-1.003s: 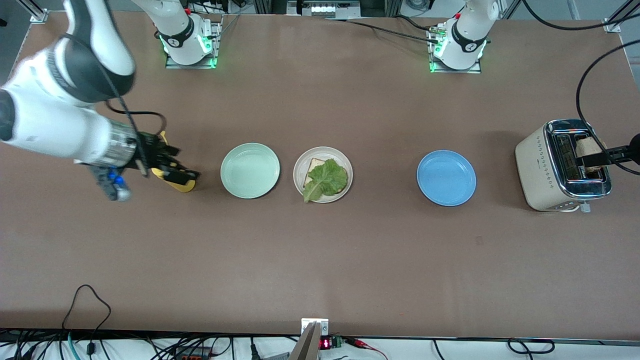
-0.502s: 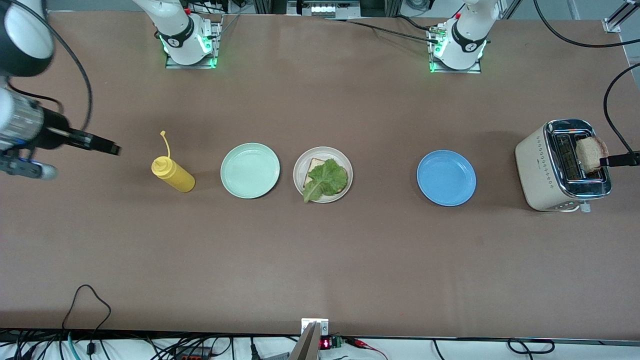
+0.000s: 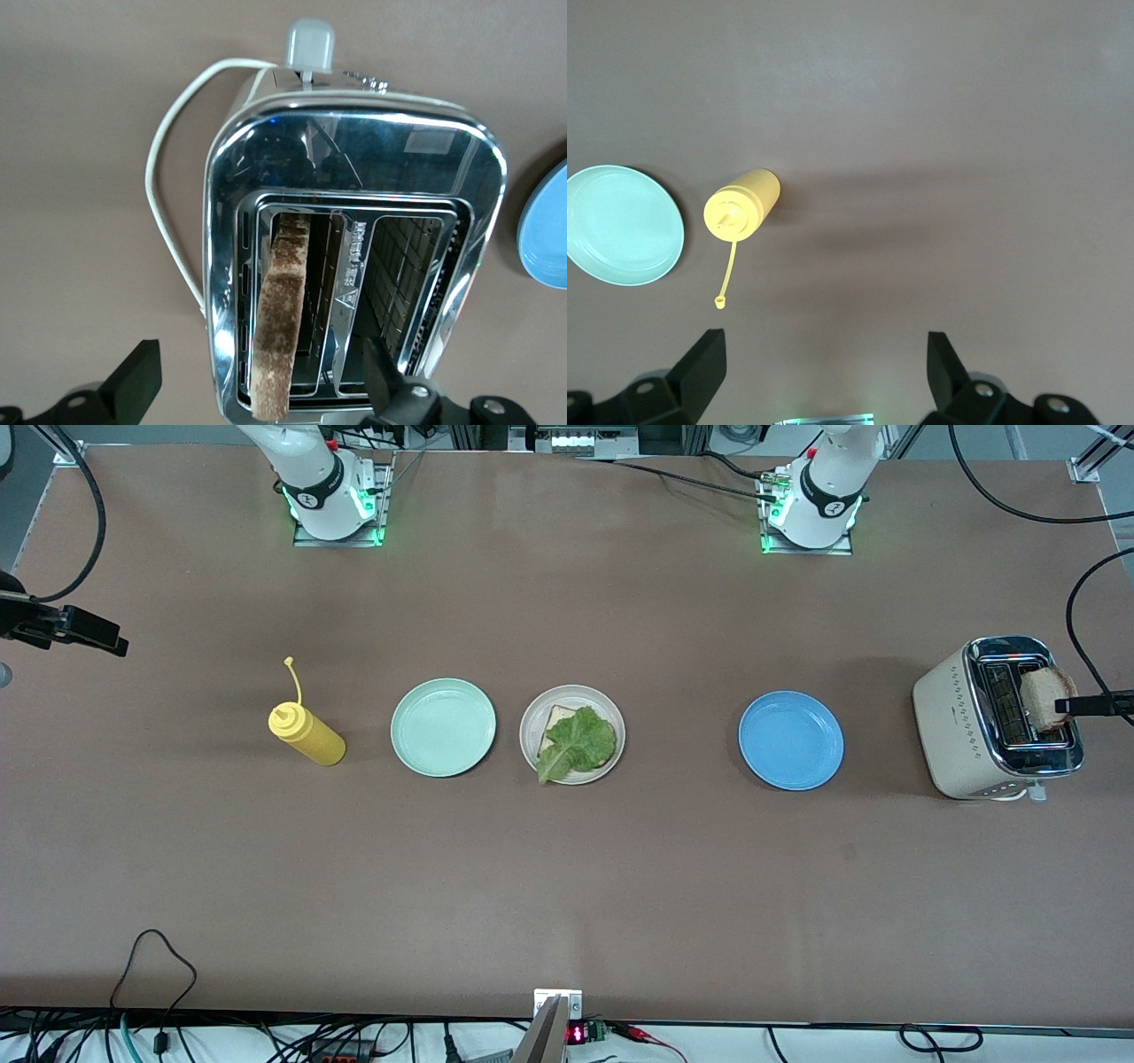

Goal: Make sandwich in beige plate with both arms

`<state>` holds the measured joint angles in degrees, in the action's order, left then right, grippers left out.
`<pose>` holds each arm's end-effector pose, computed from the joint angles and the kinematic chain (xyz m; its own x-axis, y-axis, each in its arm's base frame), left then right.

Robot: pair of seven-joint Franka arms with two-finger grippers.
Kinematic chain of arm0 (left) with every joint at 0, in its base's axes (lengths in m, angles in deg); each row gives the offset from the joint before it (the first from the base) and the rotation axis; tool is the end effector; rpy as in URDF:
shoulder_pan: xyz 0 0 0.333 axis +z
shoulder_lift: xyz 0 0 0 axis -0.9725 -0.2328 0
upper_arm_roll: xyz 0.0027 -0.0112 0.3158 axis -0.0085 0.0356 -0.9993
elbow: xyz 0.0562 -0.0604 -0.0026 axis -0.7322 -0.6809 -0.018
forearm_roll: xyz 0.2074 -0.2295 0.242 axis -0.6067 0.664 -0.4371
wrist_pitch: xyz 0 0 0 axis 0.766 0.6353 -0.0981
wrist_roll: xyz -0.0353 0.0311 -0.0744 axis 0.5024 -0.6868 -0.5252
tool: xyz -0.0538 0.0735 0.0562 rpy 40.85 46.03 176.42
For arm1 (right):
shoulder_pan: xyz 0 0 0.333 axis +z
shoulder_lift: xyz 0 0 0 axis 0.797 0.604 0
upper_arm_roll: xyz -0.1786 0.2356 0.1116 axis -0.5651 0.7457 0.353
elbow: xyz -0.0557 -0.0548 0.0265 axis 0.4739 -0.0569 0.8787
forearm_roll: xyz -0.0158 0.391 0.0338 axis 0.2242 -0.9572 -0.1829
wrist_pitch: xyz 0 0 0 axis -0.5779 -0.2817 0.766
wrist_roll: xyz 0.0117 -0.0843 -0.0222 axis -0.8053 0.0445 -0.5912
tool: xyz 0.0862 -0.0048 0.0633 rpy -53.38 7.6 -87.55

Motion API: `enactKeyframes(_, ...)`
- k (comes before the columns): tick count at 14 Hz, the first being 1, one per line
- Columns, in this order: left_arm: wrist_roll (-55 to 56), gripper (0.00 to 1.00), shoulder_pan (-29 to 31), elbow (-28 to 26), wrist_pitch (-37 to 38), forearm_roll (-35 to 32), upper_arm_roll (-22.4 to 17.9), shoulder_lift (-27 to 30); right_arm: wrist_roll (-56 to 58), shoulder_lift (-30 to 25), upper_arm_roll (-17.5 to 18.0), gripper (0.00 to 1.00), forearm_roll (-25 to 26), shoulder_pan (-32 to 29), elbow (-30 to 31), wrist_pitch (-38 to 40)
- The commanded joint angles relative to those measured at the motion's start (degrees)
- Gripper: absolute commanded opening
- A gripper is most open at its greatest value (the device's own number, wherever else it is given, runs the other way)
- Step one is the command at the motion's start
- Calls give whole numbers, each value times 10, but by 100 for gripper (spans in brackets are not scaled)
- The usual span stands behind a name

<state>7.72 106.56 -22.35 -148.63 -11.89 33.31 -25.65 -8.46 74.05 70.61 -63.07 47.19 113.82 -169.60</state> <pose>0.5761 0.2994 0.3732 0.9259 0.1073 -0.3623 0.1433 -0.9869 0.0739 0.5678 -0.0544 0.5838 0.9887 -0.0824 -0.1250 -0.0780 -0.9962 0.0399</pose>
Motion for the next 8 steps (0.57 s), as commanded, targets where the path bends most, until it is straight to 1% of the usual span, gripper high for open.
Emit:
enactKeyframes(1,-13,100,5,-18,8,12,8,5,8,3,-2,100,2,-2,-9,11)
enactKeyframes(4,-14,100,5,-23,14,12,10,6,7,4,-6,100,1,-5,-10,17)
enactKeyframes(6,-15,96,5,-25,14,12,10,5,5,1,-3,100,0,-2,-9,20)
enactKeyframes(7,-15,92,5,-25,15,12,10,5,5,0,-2,100,0,0,-9,34)
enactKeyframes(8,-16,90,5,-25,17,12,10,6,-3,-1,1,100,-2,2,-9,64)
